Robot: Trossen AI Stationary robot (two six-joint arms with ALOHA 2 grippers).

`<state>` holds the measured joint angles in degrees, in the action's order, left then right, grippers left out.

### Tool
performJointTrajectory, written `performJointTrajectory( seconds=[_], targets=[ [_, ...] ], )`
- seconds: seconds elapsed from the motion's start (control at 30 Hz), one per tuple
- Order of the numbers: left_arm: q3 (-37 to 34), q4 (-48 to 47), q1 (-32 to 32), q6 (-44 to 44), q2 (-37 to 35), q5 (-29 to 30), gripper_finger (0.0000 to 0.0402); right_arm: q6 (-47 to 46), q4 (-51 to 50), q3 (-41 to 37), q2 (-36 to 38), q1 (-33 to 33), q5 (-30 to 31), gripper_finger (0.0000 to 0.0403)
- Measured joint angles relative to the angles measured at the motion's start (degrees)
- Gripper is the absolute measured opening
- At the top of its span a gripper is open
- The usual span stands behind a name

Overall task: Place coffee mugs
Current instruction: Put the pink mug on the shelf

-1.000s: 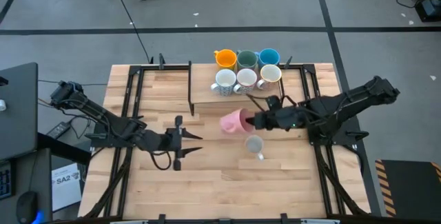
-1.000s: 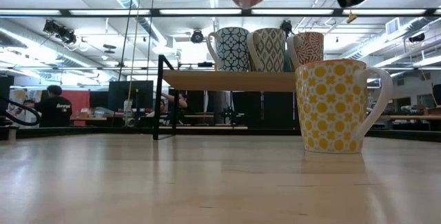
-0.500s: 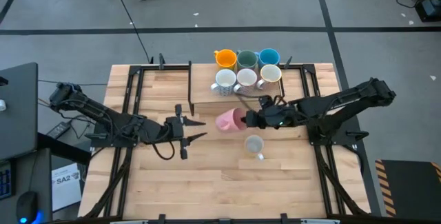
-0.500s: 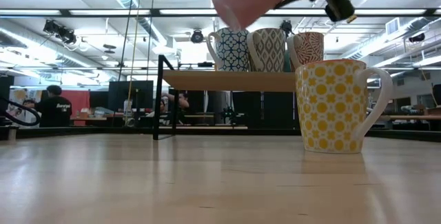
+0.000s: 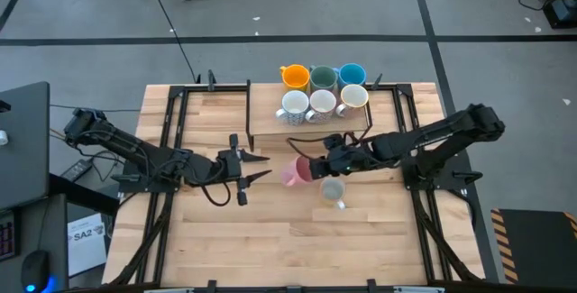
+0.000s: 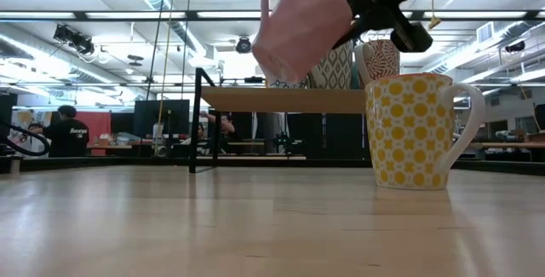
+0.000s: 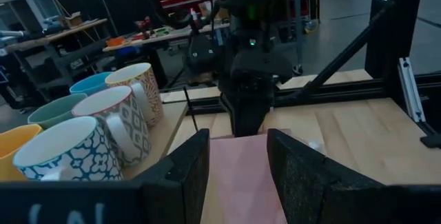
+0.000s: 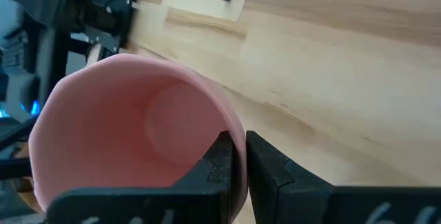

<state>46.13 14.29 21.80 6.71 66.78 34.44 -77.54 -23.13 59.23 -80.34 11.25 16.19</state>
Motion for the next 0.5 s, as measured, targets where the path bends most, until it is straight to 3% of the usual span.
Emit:
performJointTrajectory(
  seconds=[0.13,0.5],
  targets=[
    [0.00,-0.91,0.00,-0.01,0.02,0.00,0.0153,2.96,-3.79,3.48,-2.28,0.42,0.63,0.0028],
    [0.00,-3.43,0.15,-0.05,0.07,0.01,0.0153,17.76,-19.06,22.14,-16.17,0.55,0.58,0.0029]
  ],
)
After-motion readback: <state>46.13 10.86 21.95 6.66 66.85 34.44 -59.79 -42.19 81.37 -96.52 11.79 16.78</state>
